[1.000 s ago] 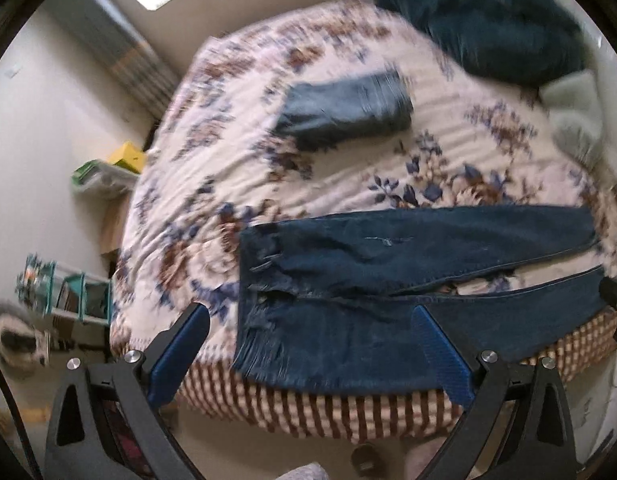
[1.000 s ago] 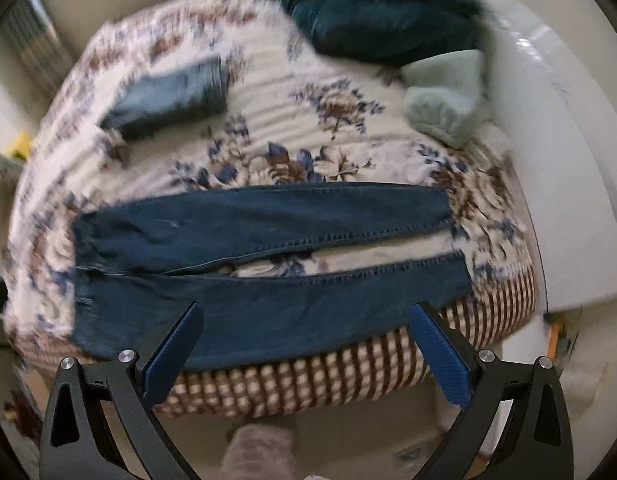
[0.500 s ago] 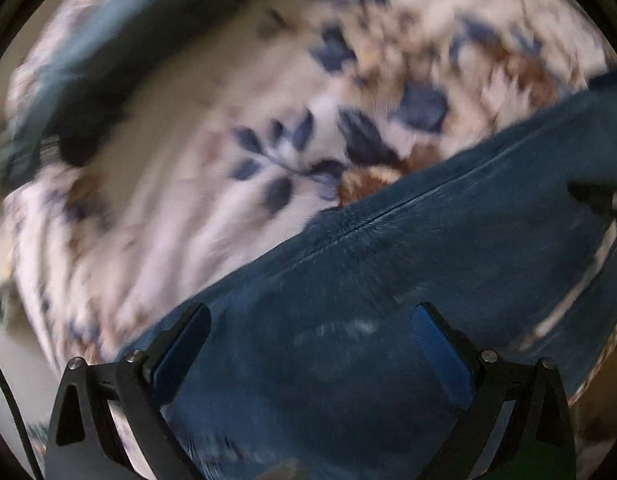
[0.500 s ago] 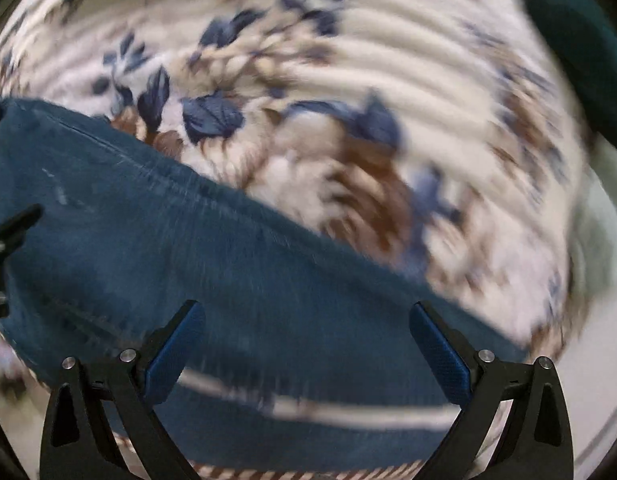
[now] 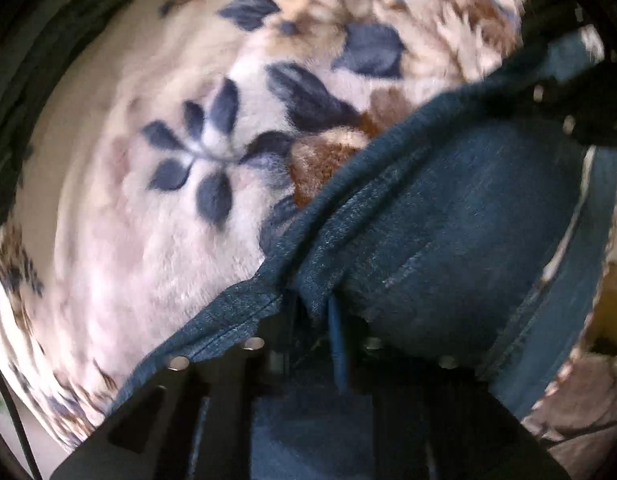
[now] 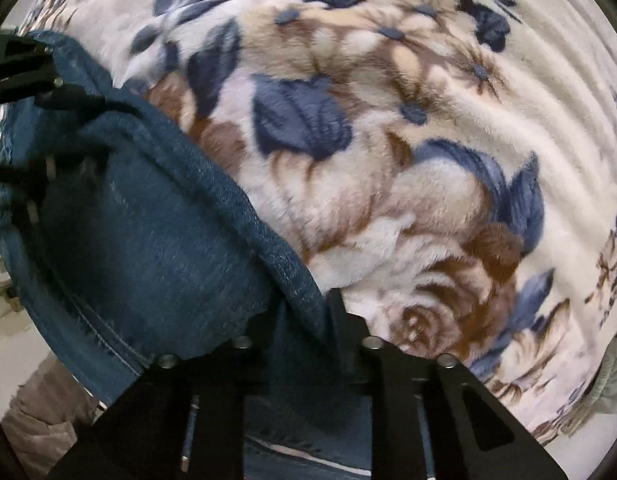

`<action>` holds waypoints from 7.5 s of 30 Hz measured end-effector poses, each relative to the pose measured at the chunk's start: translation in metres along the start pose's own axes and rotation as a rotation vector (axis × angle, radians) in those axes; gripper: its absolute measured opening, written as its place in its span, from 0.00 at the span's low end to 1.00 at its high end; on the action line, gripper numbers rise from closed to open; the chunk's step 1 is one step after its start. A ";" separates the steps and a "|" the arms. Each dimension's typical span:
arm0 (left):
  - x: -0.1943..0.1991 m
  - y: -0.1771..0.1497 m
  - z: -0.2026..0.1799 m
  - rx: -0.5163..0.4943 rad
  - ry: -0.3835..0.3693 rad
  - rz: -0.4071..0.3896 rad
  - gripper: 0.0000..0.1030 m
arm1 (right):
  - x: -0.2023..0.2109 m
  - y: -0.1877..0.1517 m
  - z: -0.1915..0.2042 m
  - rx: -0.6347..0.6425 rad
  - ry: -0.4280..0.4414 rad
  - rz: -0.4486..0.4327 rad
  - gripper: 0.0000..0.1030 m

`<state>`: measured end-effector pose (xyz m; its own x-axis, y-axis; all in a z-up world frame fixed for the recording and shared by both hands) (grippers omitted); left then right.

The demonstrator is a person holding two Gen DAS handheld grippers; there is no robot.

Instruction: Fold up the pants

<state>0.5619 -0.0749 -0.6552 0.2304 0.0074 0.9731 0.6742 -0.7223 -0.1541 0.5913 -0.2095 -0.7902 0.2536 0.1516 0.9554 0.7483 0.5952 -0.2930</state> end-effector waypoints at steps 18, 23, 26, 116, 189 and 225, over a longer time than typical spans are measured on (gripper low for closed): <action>0.065 -0.148 -0.089 0.602 -0.153 -0.252 0.05 | 0.067 -0.152 0.067 -0.190 0.069 -0.182 0.09; -0.010 -0.187 -0.138 0.763 -0.236 -0.185 0.05 | 0.057 -0.195 0.127 -0.220 0.066 -0.125 0.09; -0.052 -0.205 -0.154 0.815 -0.274 -0.124 0.03 | 0.021 -0.222 0.155 -0.260 0.079 -0.063 0.09; -0.016 -0.088 -0.207 0.830 0.160 -0.264 0.76 | -0.112 -0.561 -0.190 -1.757 0.320 -0.419 0.17; 0.017 -0.439 0.065 1.373 -0.244 -0.678 0.11 | 0.002 -0.225 0.208 -1.364 0.616 -0.397 0.06; -0.035 -0.329 0.012 1.026 -0.028 -0.306 0.79 | -0.038 -0.344 0.107 -1.426 0.461 -0.162 0.27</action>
<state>0.3406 0.1714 -0.6402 -0.0416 0.1154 0.9925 0.9709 0.2393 0.0129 0.2589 -0.3356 -0.7215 0.0747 -0.2543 0.9642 0.6691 -0.7042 -0.2376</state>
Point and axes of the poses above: each gripper's, at about its wrist camera, not at the fingertips, and x roughly against the way its jaws point, z to its left, y to its top, the point moved 6 cm from there along -x, roughly the way its jaws point, and after that the axes turned 5 degrees about -y, right-handed, at the moved point
